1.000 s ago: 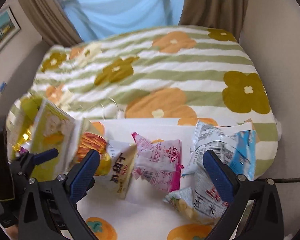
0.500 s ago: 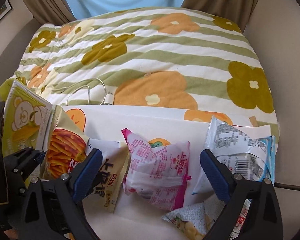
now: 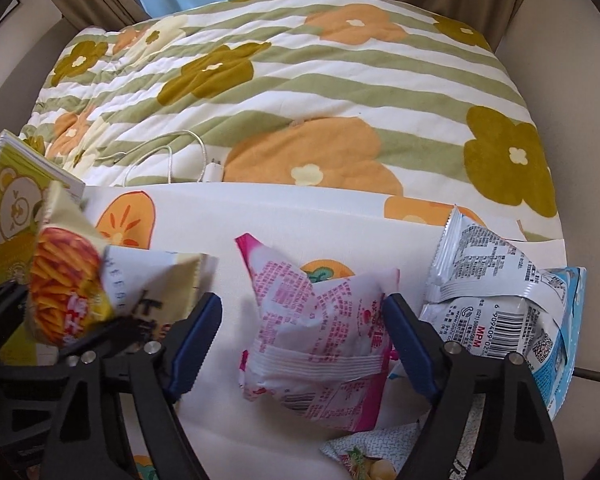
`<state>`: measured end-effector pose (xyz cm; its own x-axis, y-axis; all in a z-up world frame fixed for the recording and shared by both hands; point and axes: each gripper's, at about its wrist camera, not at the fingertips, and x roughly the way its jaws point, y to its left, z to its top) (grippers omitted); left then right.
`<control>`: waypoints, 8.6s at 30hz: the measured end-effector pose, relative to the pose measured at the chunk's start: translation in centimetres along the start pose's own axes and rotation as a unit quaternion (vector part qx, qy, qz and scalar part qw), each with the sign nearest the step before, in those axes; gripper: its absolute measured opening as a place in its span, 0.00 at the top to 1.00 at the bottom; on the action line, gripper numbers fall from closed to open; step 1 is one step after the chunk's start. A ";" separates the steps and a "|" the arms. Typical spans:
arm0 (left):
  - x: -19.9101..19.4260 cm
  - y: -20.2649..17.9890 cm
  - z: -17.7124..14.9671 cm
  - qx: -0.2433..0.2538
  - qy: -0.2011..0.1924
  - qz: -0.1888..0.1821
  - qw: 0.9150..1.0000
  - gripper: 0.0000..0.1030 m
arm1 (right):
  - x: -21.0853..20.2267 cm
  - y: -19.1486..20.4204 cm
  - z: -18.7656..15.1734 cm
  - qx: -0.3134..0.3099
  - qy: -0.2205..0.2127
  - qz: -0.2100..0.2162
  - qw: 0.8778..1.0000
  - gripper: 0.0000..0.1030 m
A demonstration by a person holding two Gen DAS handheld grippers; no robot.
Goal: Organize snacks
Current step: 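Grasp the orange stick-snack bag with the left tool while the right tool grasps the pink-white pack, then carry both bags into the lime-green box and open both tools to release them, then move both tools to the last snack bags at the cloth's edge, then grasp the blue Oishi bag with the left tool while the right tool grasps the potato-chip bag, then carry both bags into the lime-green box and open both tools to release them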
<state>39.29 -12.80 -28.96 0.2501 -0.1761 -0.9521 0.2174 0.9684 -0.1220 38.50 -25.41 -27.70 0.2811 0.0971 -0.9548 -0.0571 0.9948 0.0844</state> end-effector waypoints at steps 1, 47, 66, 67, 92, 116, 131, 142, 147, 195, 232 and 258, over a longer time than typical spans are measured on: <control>-0.1 0.0 -0.1 0.001 -0.002 0.003 1.000 0.38 | 0.2 0.0 0.0 0.002 0.002 -0.002 1.000 0.23; -21.7 1.0 -6.6 -0.042 -0.197 0.091 0.975 0.38 | -17.8 7.2 -3.7 -0.077 -0.171 0.127 0.974 0.58; -22.6 22.4 -1.9 -0.053 -0.162 0.082 0.982 0.37 | -17.4 23.4 1.3 -0.081 -0.183 0.129 0.971 0.58; -22.0 23.2 -1.4 -0.050 -0.155 0.079 0.983 0.37 | -16.9 24.0 1.6 -0.078 -0.183 0.125 0.972 0.58; -20.4 28.1 -4.9 -0.063 -0.137 0.040 0.988 0.00 | -12.2 28.0 1.5 -0.037 -0.122 0.109 0.986 0.58; -22.2 27.0 -8.7 -0.048 -0.142 0.034 0.988 0.00 | -13.1 26.7 -1.7 0.017 -0.157 0.107 0.982 0.01; -23.0 15.2 -7.5 0.024 -0.164 -0.002 0.986 0.00 | -17.9 16.7 -7.4 0.097 -0.191 0.058 0.975 0.01; -20.9 -1.7 -2.6 0.127 -0.173 -0.025 0.976 0.00 | -20.4 3.1 -12.5 0.137 -0.190 -0.002 0.972 0.01; -18.8 -9.2 0.3 0.203 -0.163 -0.042 0.965 0.00 | -20.6 -1.4 -14.3 0.152 -0.192 -0.038 0.969 0.01; 5.8 -25.6 4.9 0.618 0.059 -0.011 0.784 0.54 | -5.4 -7.0 -12.7 0.197 -0.113 -0.074 0.971 0.18; -22.4 -0.3 -0.5 0.138 -0.099 0.050 0.984 0.56 | -20.5 2.0 -8.8 -0.027 -0.199 0.038 0.979 0.45; -19.9 19.0 -2.4 0.070 -0.060 0.045 0.995 0.16 | -17.6 23.2 -5.7 -0.034 -0.179 0.108 0.977 0.45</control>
<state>36.16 9.52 -13.00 0.3835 -0.1182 -0.9160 0.3161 0.9487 0.0099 26.79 -4.19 -10.53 0.5722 0.3213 -0.7546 -0.2122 0.9467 0.2422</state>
